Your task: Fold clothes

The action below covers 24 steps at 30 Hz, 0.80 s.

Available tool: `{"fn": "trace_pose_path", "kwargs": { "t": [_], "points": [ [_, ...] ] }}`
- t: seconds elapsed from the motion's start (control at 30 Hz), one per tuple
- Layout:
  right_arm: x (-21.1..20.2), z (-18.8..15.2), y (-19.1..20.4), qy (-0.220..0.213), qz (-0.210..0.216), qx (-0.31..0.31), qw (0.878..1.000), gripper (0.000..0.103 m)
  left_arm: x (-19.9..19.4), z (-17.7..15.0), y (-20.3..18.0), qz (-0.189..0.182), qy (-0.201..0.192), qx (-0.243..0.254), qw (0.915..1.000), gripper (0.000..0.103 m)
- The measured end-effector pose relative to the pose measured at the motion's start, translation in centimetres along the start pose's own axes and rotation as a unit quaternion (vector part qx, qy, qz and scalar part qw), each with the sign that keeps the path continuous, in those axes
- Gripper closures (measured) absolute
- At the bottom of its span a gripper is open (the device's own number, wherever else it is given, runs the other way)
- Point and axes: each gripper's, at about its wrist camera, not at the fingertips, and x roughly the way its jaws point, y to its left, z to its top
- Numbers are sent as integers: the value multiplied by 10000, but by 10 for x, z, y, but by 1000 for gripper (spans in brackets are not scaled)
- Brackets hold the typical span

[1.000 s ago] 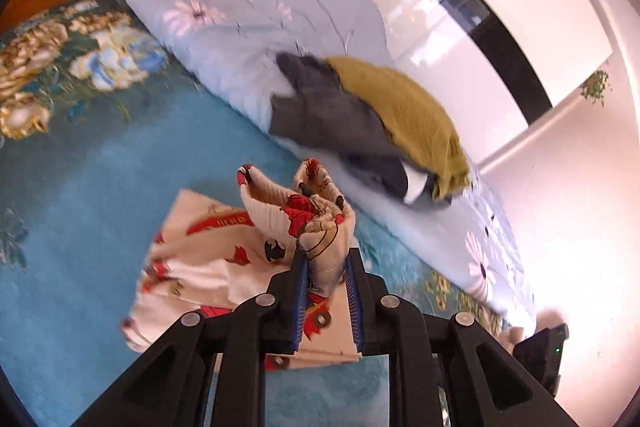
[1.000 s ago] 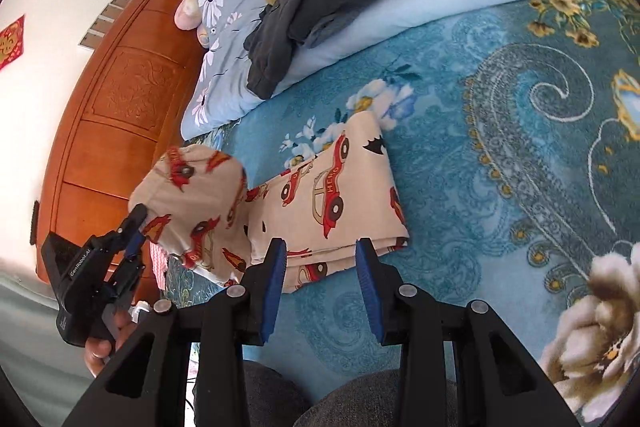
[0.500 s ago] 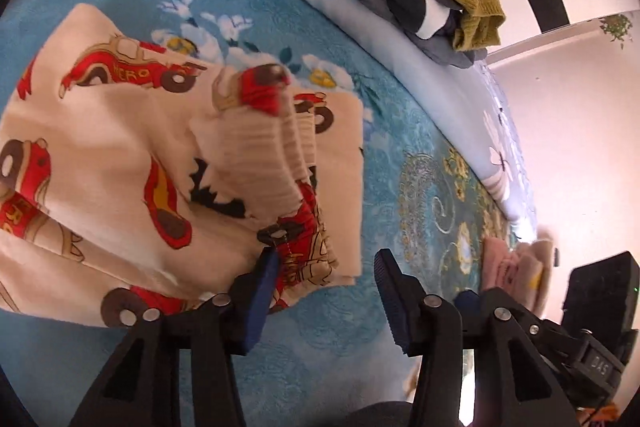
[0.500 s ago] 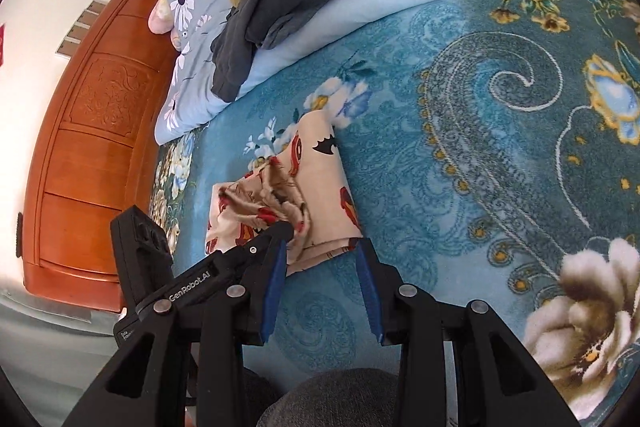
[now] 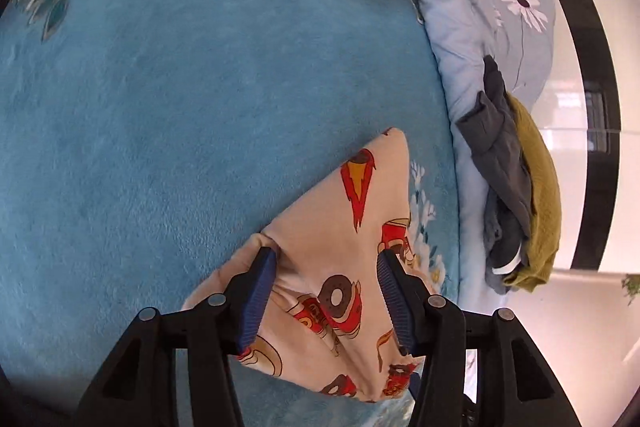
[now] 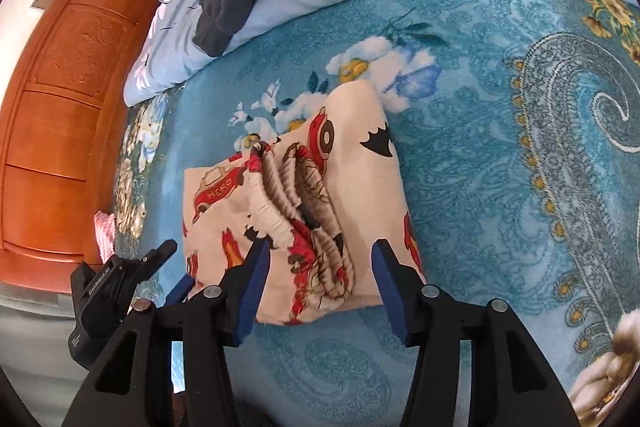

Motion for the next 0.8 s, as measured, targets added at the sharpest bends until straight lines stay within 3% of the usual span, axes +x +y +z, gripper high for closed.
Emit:
{"fn": "trace_pose_path", "kwargs": {
  "t": [0.2, 0.4, 0.43, 0.47, 0.5, 0.53, 0.6, 0.7, 0.8],
  "points": [
    [22, 21, 22, -14, -86, -414, 9991, 46, 4, -5, -12, 192, -11, 298, 9994, 46],
    [37, 25, 27, 41, -222, -380, 9990, 45, 2, -7, -5, -67, 21, 41, 10000, 46],
    [37, 23, 30, 24, -206, -407, 9990, 49, 3, -7, -6, -69, 27, 45, 10000, 46],
    [36, 22, 32, 8, -190, -435, 9989, 69, 4, -7, -7, -74, 32, 64, 9999, 46],
    [34, 21, 35, 22, -183, -488, 9986, 82, 4, -8, -8, -85, 36, 87, 9999, 46],
    [32, 21, 39, 39, -183, -567, 9982, 87, 4, -8, -10, -96, 40, 110, 9999, 46],
    [17, 22, 45, -117, -88, -760, 9970, 89, 3, -9, -12, -162, 66, 143, 9997, 46],
    [-19, 31, 42, -680, 138, -780, 9945, 89, 9, -11, -16, -362, 268, 191, 9988, 46],
    [-8, 39, 29, -347, -147, -716, 9967, 89, 16, -15, -23, -81, 349, 428, 9984, 46]
  ]
}}
